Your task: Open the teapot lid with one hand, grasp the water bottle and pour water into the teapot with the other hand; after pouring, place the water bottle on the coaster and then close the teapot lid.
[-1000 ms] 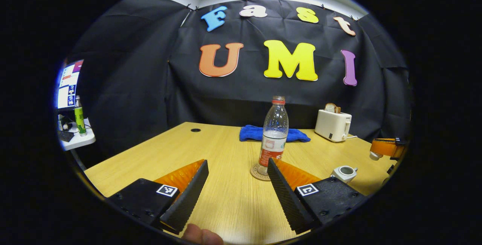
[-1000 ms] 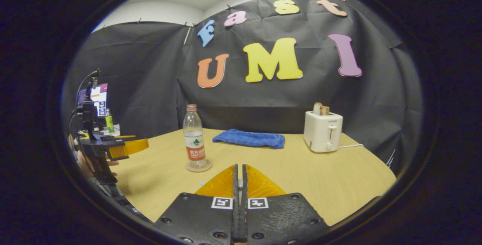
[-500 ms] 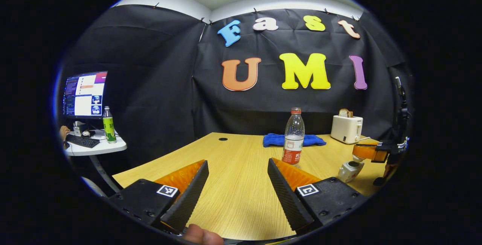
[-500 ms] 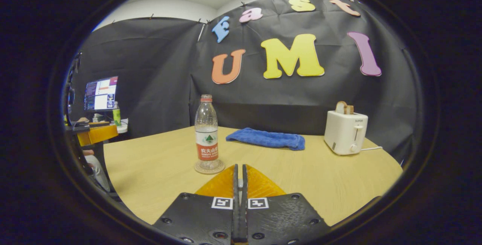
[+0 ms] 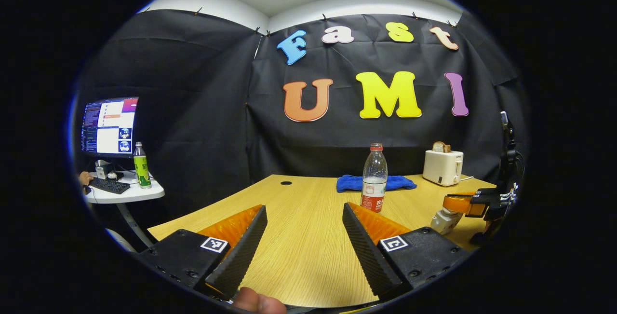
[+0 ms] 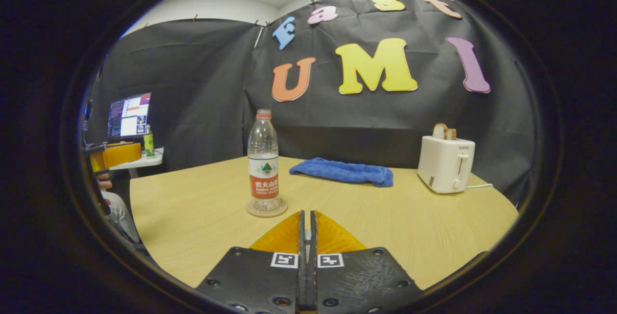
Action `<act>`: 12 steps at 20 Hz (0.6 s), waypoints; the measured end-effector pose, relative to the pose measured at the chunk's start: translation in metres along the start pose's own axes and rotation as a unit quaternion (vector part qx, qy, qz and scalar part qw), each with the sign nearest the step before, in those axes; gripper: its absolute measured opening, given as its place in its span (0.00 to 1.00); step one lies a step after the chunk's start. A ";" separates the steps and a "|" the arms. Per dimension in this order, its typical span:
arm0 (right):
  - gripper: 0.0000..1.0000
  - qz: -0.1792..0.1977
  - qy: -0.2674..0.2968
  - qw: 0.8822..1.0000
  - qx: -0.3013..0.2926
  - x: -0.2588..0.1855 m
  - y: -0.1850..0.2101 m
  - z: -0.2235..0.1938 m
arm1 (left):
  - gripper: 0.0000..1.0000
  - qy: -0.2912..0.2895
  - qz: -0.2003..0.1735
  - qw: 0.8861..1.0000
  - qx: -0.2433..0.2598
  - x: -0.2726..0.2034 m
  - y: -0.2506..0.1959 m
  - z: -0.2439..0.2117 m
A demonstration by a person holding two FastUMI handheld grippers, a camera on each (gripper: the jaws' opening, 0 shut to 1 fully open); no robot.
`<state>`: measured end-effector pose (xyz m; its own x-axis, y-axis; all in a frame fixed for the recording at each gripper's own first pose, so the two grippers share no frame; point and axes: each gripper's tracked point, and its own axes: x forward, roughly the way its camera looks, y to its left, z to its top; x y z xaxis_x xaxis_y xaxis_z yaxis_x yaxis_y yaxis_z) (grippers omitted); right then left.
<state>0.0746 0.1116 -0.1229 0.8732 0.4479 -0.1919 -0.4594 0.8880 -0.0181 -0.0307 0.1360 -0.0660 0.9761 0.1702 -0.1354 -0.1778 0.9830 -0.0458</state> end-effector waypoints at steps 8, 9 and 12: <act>0.20 -0.008 -0.008 1.000 0.009 -0.002 -0.001 0.000 | 0.99 -0.007 -0.009 1.000 0.005 0.000 -0.010 0.009; 0.29 -0.014 -0.017 1.000 0.011 -0.006 -0.004 0.005 | 0.99 -0.010 -0.011 1.000 0.004 -0.001 -0.013 0.012; 0.90 -0.058 -0.057 0.996 0.024 -0.019 -0.024 0.027 | 0.99 -0.017 -0.016 1.000 0.004 -0.002 -0.024 0.018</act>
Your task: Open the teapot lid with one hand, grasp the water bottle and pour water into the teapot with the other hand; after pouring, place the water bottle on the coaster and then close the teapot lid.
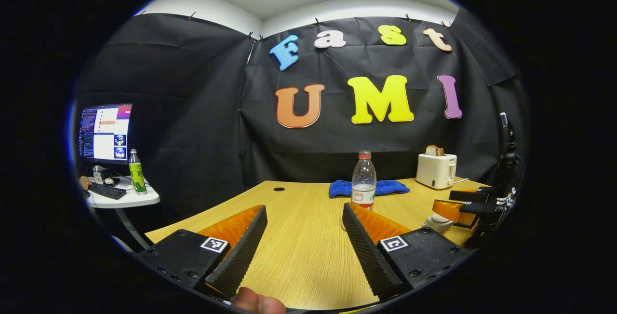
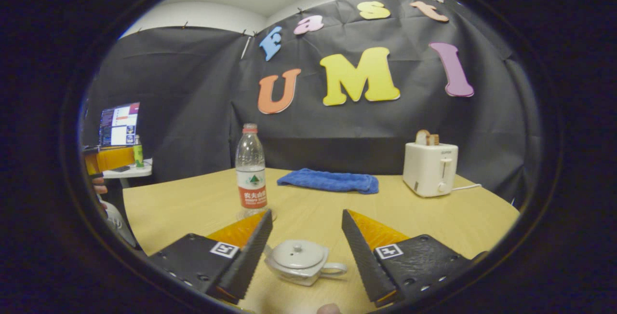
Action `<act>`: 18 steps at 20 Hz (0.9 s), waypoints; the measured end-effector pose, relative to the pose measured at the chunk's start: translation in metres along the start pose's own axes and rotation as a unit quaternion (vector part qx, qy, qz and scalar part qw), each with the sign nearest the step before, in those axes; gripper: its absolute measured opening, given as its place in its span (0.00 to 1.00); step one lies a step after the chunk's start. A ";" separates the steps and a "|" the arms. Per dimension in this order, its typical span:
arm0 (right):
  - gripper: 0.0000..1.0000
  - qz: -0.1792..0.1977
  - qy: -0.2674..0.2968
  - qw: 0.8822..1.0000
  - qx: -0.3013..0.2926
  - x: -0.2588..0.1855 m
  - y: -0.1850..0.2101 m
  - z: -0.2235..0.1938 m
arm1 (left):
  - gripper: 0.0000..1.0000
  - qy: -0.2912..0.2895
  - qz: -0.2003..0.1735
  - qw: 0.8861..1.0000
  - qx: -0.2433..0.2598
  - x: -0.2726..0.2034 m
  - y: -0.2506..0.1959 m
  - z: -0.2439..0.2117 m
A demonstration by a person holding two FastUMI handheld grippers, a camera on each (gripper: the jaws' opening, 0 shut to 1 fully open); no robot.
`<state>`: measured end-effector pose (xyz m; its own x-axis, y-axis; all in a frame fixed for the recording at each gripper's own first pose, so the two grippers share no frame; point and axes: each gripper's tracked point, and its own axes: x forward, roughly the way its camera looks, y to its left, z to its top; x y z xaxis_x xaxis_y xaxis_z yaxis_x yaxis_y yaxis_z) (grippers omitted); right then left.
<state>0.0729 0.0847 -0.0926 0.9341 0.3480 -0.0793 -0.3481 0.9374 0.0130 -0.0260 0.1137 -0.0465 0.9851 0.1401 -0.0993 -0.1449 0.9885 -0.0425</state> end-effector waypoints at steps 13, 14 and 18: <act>0.97 -0.174 -0.092 0.980 -0.022 -0.146 -0.084 0.104 | 0.98 -0.054 -0.091 0.994 -0.018 -0.010 -0.124 0.050; 0.94 -0.182 -0.096 0.978 -0.023 -0.156 -0.085 0.108 | 0.98 -0.056 -0.087 0.995 -0.012 -0.013 -0.126 0.052; 0.97 -0.195 -0.096 0.976 -0.025 -0.176 -0.080 0.103 | 0.98 -0.066 -0.087 0.994 -0.007 -0.029 -0.134 0.052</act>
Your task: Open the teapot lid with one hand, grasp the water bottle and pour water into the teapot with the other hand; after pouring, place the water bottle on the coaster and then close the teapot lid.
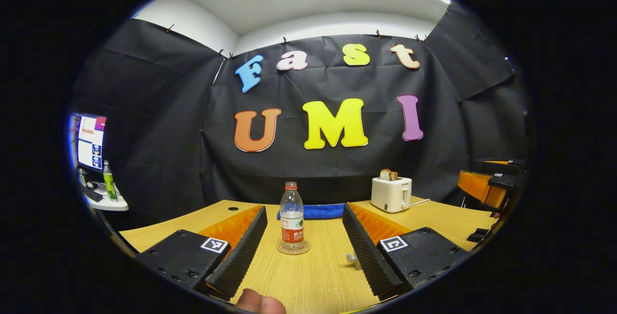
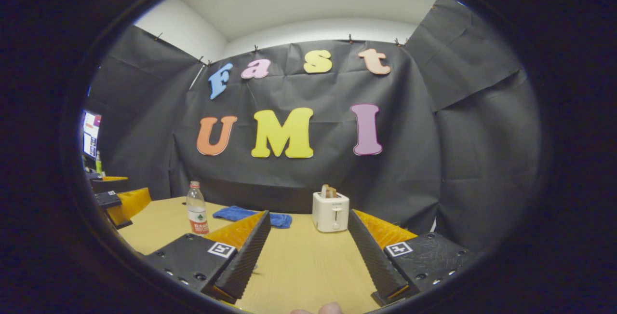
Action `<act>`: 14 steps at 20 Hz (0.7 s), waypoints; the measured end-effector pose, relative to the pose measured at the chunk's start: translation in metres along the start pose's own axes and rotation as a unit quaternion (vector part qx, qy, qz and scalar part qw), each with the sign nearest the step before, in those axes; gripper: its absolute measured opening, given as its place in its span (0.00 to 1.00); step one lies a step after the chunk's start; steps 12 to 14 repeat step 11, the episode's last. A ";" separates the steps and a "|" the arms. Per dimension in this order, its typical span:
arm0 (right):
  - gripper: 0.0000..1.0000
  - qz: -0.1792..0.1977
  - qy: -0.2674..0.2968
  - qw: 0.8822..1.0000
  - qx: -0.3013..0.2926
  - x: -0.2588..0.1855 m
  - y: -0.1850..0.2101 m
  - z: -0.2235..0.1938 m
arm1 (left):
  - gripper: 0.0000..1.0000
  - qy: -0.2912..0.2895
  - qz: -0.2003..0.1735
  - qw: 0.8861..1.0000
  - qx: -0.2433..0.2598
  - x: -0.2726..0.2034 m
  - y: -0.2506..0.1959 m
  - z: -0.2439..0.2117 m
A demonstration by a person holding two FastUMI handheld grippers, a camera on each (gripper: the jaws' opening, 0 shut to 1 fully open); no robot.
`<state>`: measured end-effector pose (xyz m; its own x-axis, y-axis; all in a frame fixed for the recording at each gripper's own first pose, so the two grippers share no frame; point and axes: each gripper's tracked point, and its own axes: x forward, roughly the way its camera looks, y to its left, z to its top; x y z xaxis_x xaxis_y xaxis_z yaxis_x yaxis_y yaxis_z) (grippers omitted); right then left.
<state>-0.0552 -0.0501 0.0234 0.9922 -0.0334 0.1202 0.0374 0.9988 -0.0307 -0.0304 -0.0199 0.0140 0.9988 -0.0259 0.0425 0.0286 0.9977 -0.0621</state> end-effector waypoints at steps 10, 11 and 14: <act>0.98 -0.002 0.009 1.000 -0.008 -0.018 0.020 0.002 | 0.98 -0.010 0.020 1.000 0.000 -0.015 0.021 0.016; 0.97 -0.002 0.009 1.000 -0.010 -0.017 0.021 0.003 | 0.98 -0.011 0.022 1.000 0.000 -0.015 0.022 0.016; 0.97 -0.002 0.009 1.000 -0.010 -0.017 0.021 0.003 | 0.98 -0.011 0.022 1.000 0.000 -0.015 0.022 0.016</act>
